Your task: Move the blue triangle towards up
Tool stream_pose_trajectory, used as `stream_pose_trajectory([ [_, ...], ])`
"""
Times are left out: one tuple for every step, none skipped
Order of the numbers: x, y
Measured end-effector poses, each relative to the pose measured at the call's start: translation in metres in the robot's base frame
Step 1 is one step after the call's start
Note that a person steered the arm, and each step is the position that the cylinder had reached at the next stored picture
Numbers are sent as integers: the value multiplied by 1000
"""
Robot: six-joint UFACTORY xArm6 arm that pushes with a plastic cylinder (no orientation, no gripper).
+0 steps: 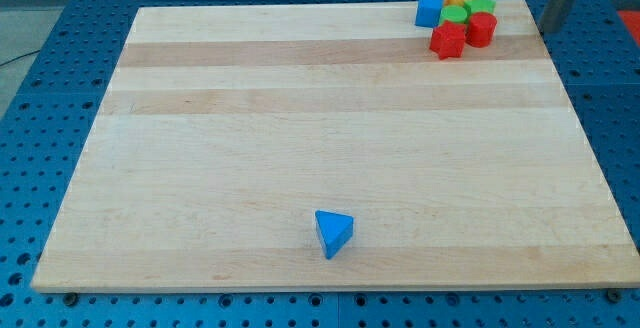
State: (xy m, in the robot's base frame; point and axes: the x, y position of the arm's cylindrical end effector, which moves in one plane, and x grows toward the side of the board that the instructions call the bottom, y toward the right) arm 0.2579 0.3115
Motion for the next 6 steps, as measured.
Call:
stream_pose_trajectory([
  [53,0],
  [152,-33],
  [245,-100],
  [316,-169],
  [335,-219],
  [335,-263],
])
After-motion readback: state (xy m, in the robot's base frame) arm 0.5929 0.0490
